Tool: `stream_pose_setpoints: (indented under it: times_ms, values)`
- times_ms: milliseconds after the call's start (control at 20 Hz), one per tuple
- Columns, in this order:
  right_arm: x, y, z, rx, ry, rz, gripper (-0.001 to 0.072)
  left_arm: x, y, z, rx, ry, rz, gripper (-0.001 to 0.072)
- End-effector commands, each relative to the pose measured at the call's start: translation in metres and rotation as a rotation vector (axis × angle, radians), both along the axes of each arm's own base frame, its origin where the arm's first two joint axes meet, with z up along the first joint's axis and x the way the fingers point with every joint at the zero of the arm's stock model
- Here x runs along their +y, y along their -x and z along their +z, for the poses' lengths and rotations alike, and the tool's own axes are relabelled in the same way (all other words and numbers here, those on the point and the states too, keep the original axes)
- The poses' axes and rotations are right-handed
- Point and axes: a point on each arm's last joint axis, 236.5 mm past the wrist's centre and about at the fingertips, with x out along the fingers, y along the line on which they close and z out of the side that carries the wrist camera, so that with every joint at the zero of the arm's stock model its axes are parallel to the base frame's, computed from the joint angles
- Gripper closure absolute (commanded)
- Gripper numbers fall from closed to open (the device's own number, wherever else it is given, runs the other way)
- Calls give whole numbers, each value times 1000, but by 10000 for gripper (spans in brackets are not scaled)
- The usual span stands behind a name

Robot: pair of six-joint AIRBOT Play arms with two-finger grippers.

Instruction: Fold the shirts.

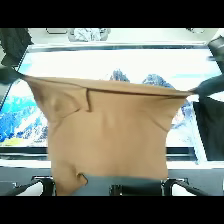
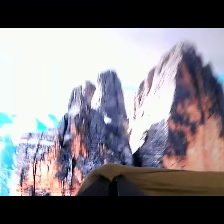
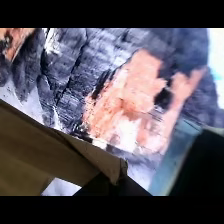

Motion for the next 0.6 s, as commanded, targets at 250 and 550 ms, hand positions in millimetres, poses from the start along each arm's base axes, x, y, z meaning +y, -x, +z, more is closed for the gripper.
stream_pose_setpoints:
  times_ms: [250,550]
  values:
    - [45,-195,-143,-309,-85,-179,672,-11,-120,-193,96,33,23,682]
    - [25,-177,-127,-265,-83,-213,670,5,-122,-180,105,22,21,682]
